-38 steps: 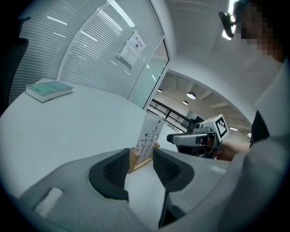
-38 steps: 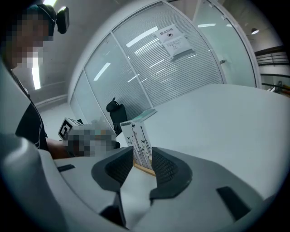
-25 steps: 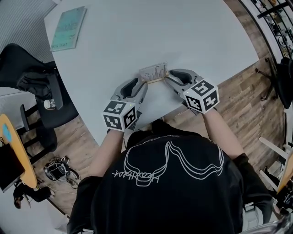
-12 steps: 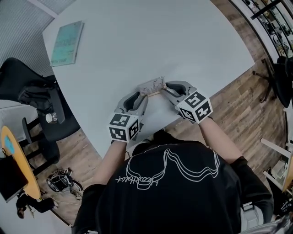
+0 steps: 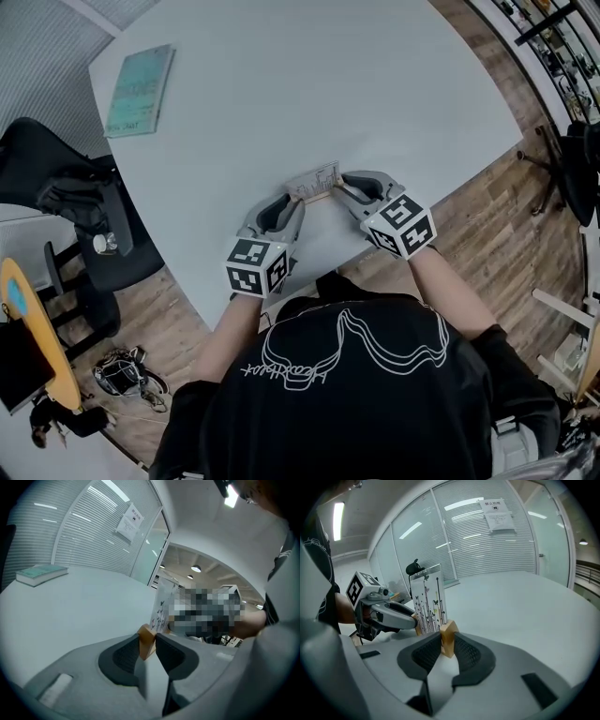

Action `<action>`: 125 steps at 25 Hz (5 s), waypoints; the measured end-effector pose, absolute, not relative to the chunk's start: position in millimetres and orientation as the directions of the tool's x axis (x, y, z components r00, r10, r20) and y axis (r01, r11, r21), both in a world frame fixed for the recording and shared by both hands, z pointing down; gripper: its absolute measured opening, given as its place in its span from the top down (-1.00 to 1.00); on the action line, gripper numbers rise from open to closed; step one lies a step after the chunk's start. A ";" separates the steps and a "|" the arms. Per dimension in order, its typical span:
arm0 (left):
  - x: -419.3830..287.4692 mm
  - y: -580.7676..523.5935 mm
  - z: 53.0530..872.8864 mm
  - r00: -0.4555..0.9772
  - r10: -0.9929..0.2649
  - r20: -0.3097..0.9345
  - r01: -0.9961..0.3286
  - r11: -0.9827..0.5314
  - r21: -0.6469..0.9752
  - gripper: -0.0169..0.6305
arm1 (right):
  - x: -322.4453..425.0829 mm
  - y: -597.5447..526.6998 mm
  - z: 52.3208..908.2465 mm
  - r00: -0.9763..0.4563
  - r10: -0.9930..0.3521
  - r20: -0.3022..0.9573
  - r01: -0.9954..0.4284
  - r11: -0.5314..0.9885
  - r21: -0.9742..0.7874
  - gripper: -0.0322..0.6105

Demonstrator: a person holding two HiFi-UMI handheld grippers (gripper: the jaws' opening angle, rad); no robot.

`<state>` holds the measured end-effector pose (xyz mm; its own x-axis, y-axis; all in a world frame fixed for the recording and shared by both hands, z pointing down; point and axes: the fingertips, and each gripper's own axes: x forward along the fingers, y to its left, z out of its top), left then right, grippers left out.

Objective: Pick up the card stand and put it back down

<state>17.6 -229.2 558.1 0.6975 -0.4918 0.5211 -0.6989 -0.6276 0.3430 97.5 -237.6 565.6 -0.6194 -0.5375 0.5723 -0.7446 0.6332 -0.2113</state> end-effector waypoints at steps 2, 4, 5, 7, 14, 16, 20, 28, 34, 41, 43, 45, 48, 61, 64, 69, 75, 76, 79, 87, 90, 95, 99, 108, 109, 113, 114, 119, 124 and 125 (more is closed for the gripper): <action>17.0 -230.5 558.2 0.695 -0.497 0.520 -0.703 -0.622 0.346 0.59 | 96.9 -238.9 565.6 -0.616 -0.540 0.573 -0.747 0.633 -0.206 0.63; 15.4 -231.9 558.3 0.691 -0.503 0.519 -0.708 -0.614 0.349 0.60 | 95.4 -239.6 565.4 -0.616 -0.539 0.574 -0.745 0.636 -0.201 0.63; 14.7 -232.0 558.3 0.690 -0.505 0.519 -0.711 -0.610 0.350 0.60 | 94.7 -239.1 565.3 -0.617 -0.539 0.573 -0.743 0.639 -0.198 0.63; 15.1 -231.4 558.0 0.688 -0.507 0.518 -0.713 -0.605 0.355 0.60 | 95.1 -237.1 564.0 -0.617 -0.544 0.569 -0.742 0.643 -0.190 0.63; 17.9 -225.5 550.4 0.693 -0.511 0.508 -0.710 -0.609 0.355 0.61 | 98.3 -229.9 553.6 -0.603 -0.569 0.559 -0.755 0.633 -0.169 0.64; 16.5 -223.1 545.0 0.694 -0.517 0.500 -0.710 -0.606 0.359 0.61 | 97.1 -227.1 548.5 -0.603 -0.572 0.556 -0.756 0.633 -0.167 0.64; 11.1 -217.0 529.9 0.696 -0.529 0.485 -0.710 -0.606 0.358 0.61 | 91.8 -221.0 533.7 -0.603 -0.584 0.543 -0.757 0.634 -0.159 0.64; 0.8 -193.7 488.9 0.683 -0.574 0.451 -0.725 -0.606 0.328 0.61 | 81.7 -198.2 495.8 -0.624 -0.606 0.494 -0.742 0.657 -0.133 0.64; -5.3 -167.4 462.2 0.682 -0.582 0.442 -0.726 -0.613 0.312 0.61 | 75.4 -173.3 466.9 -0.621 -0.618 0.482 -0.741 0.662 -0.107 0.64; -15.3 -129.1 416.9 0.679 -0.602 0.419 -0.728 -0.625 0.282 0.61 | 65.5 -134.0 423.1 -0.630 -0.631 0.454 -0.737 0.670 -0.092 0.64; -17.1 -111.3 408.0 0.679 -0.605 0.415 -0.727 -0.629 0.274 0.61 | 63.6 -117.5 413.2 -0.632 -0.638 0.441 -0.737 0.671 -0.085 0.64; -19.5 -93.3 399.6 0.680 -0.609 0.407 -0.727 -0.634 0.266 0.61 | 61.3 -99.9 403.9 -0.633 -0.645 0.428 -0.737 0.671 -0.078 0.64; -28.5 -68.1 389.6 0.680 -0.618 0.393 -0.727 -0.639 0.253 0.61 | 52.6 -73.9 393.2 -0.633 -0.653 0.415 -0.736 0.674 -0.062 0.64; -50.7 39.9 369.4 0.697 -0.618 0.365 -0.709 -0.669 0.221 0.61 | 30.7 36.1 373.8 -0.621 -0.689 0.374 -0.754 0.656 -0.044 0.64; -51.5 55.4 369.7 0.700 -0.612 0.368 -0.705 -0.674 0.220 0.61 | 30.0 53.2 374.6 -0.616 -0.690 0.381 -0.757 0.652 -0.042 0.64; -50.9 78.2 372.4 0.703 -0.605 0.374 -0.700 -0.680 0.218 0.62 | 30.5 75.4 375.4 -0.608 -0.701 0.373 -0.766 0.641 -0.044 0.64; -49.5 93.1 372.8 0.698 -0.603 0.386 -0.702 -0.683 0.203 0.62 | 32.2 91.7 379.2 -0.610 -0.701 0.369 -0.768 0.638 -0.060 0.64; -49.2 95.1 374.1 0.697 -0.602 0.390 -0.702 -0.682 0.203 0.62 | 32.4 93.7 380.7 -0.611 -0.699 0.372 -0.768 0.638 -0.062 0.64; -47.8 99.0 377.2 0.695 -0.599 0.397 -0.704 -0.679 0.209 0.62 | 33.8 96.7 383.3 -0.614 -0.693 0.378 -0.765 0.641 -0.066 0.64; -45.6 93.9 381.1 0.691 -0.603 0.400 -0.711 -0.668 0.220 0.62 | 36.0 90.8 386.8 -0.617 -0.683 0.391 -0.758 0.649 -0.064 0.64; -44.4 86.7 380.7 0.689 -0.604 0.399 -0.712 -0.666 0.221 0.62 | 37.2 83.1 386.3 -0.619 -0.680 0.393 -0.755 0.652 -0.062 0.64; -37.8 68.9 381.7 0.683 -0.612 0.399 -0.719 -0.658 0.222 0.62 | 43.7 64.5 387.3 -0.623 -0.675 0.395 -0.751 0.658 -0.059 0.64; -31.9 51.2 379.6 0.677 -0.619 0.397 -0.725 -0.652 0.221 0.62 | 49.5 45.6 385.2 -0.630 -0.668 0.396 -0.743 0.667 -0.055 0.64; -30.8 -8.0 382.1 0.650 -0.641 0.408 -0.752 -0.619 0.225 0.62 | 49.9 -20.2 387.3 -0.653 -0.635 0.412 -0.711 0.702 -0.044 0.64; -30.8 -14.4 382.5 0.646 -0.645 0.409 -0.756 -0.614 0.226 0.62 | 49.8 -27.3 387.7 -0.656 -0.631 0.413 -0.707 0.706 -0.045 0.65; -30.7 -41.9 387.1 0.629 -0.655 0.418 -0.771 -0.594 0.230 0.62 | 49.6 -57.1 391.8 -0.664 -0.619 0.419 -0.697 0.715 -0.048 0.65; -30.6 -48.7 389.3 0.625 -0.657 0.422 -0.775 -0.589 0.230 0.62 | 49.6 -64.4 394.1 -0.666 -0.615 0.422 -0.694 0.718 -0.048 0.65; -29.3 -79.2 402.0 0.603 -0.663 0.444 -0.792 -0.566 0.231 0.62 | 50.2 -96.6 407.5 -0.674 -0.591 0.443 -0.678 0.733 -0.054 0.65; -24.5 -107.4 420.2 0.584 -0.663 0.469 -0.806 -0.542 0.238 0.62 | 54.6 -126.3 426.8 -0.680 -0.563 0.469 -0.663 0.746 -0.065 0.65; -23.2 -112.2 425.0 0.579 -0.662 0.475 -0.809 -0.537 0.237 0.62 | 55.7 -132.3 431.6 -0.681 -0.559 0.473 -0.661 0.748 -0.066 0.65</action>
